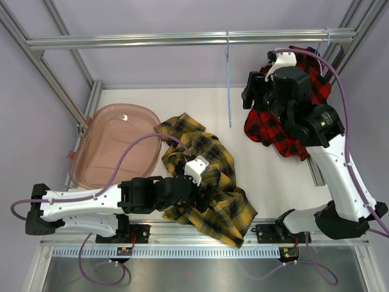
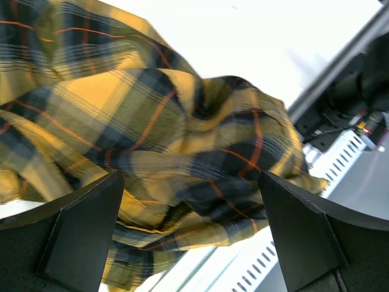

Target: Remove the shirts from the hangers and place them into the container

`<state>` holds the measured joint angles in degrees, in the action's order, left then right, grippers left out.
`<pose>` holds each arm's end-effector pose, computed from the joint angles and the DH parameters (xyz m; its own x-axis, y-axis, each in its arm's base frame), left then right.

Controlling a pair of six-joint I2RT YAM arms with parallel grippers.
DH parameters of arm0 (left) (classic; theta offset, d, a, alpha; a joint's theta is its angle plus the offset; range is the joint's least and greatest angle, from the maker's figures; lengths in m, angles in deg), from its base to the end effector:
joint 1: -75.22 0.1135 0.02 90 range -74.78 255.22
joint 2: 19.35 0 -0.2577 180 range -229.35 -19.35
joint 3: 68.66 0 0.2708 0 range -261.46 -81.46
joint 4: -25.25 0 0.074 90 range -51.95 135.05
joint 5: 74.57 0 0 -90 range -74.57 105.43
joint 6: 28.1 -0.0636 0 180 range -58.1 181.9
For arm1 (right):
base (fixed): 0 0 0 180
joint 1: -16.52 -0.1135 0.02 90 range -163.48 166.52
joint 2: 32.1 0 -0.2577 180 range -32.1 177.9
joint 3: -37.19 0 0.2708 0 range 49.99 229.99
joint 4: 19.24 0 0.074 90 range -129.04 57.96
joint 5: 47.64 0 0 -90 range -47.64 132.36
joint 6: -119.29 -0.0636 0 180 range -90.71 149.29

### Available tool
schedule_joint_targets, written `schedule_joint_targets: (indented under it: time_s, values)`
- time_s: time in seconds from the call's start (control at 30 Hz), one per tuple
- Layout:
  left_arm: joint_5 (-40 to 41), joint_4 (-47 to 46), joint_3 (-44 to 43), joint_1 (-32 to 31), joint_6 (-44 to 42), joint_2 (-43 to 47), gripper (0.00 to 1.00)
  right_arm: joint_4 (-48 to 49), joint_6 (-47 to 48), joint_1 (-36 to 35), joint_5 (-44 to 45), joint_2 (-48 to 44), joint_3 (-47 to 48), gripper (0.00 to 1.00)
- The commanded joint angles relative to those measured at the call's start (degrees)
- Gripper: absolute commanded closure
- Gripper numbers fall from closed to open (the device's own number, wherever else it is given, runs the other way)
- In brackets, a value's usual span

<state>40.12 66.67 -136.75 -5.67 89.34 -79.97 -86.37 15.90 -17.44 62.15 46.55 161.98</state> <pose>0.0692 -0.2638 0.2997 -0.4666 0.2654 -0.8437 0.7068 0.6854 -0.1752 0.2458 0.1396 0.5135 -0.3500 0.0270 -0.9363 -0.1875 0.9773 0.0982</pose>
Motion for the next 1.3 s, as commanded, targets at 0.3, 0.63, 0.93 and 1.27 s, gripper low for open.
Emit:
schedule_joint_targets:
  time_s: [0.3, 0.63, 0.93, 1.27]
  values:
    - [5.45, -0.93, 0.35, -4.9, 6.57, -3.98, 0.01, 0.98, 0.12, 0.56, -0.89, -11.14, -7.74, 0.3]
    - [12.22, -2.34, -2.98, -4.46, 3.15, -8.9, 0.94, -1.66, 0.56, 0.47, -1.33, -17.12, -11.0, 0.3]
    - [39.29, -23.24, -20.99, -5.95, -44.15, -2.68, 1.0, -4.56, 0.2, 0.56, -2.04, -24.25, -13.64, 0.29]
    - [34.23, -80.54, -44.55, -3.15, -118.27, -11.79, 1.0, -7.2, 0.29, 0.56, -6.24, -28.63, -16.44, 0.29]
